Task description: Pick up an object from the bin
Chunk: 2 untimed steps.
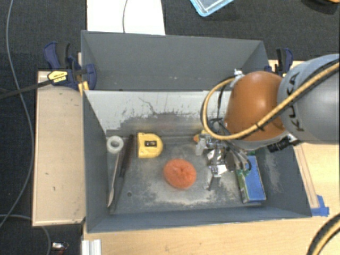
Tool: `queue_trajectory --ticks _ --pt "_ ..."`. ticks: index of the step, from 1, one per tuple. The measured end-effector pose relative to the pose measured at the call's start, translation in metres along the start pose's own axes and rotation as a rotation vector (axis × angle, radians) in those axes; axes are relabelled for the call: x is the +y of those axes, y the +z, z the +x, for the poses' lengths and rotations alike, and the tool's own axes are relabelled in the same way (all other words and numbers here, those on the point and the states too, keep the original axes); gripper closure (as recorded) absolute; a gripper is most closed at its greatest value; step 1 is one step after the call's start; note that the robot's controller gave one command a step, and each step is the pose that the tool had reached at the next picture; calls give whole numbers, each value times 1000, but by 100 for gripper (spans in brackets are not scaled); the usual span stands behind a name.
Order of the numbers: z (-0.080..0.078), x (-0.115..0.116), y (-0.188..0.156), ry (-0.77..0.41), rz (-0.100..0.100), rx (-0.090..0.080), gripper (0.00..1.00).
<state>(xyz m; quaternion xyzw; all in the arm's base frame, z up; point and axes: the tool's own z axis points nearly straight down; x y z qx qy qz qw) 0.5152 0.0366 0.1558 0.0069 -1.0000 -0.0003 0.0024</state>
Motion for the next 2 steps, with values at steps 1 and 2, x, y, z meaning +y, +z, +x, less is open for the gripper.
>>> queue_trajectory --ticks 1,2 --pt "-2 0 -3 1 0 -7 0" --pt "4 38 32 136 0 -13 0"
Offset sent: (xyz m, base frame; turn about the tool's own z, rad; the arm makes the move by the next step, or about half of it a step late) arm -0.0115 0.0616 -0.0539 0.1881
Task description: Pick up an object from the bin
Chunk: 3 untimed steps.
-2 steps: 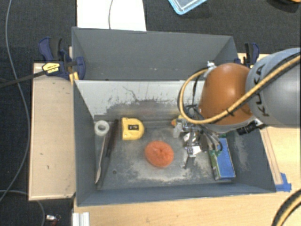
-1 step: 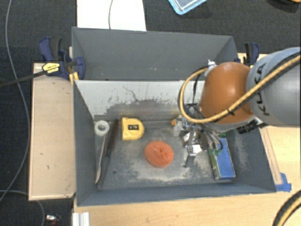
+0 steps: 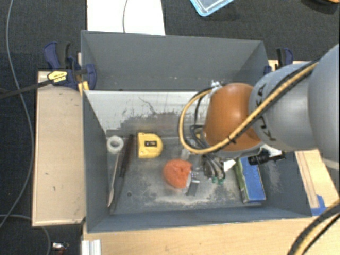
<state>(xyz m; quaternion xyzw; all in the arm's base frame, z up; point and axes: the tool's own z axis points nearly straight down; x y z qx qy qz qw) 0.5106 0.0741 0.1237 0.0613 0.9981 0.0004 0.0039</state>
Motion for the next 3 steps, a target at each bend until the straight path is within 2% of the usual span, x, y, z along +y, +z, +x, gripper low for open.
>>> queue_trajectory --ticks 1,2,3 --pt "-40 7 51 14 -3 -4 0" --pt "-22 19 51 122 -3 7 100" --pt "-22 19 51 122 -3 7 100"
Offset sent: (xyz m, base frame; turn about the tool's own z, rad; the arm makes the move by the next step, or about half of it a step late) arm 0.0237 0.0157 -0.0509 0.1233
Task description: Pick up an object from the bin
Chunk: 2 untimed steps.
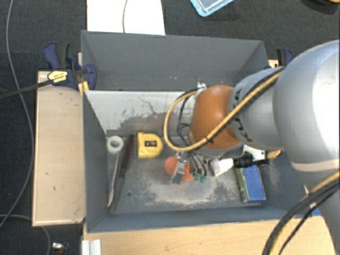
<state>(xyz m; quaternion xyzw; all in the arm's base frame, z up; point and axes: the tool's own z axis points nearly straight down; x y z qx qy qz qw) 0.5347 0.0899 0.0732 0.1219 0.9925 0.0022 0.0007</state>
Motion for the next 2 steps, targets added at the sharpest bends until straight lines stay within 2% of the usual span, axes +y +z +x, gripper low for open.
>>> queue_trajectory --ticks 1,2 --pt "8 -13 -58 -11 2 5 100" --pt "2 -2 -127 -1 1 4 100"
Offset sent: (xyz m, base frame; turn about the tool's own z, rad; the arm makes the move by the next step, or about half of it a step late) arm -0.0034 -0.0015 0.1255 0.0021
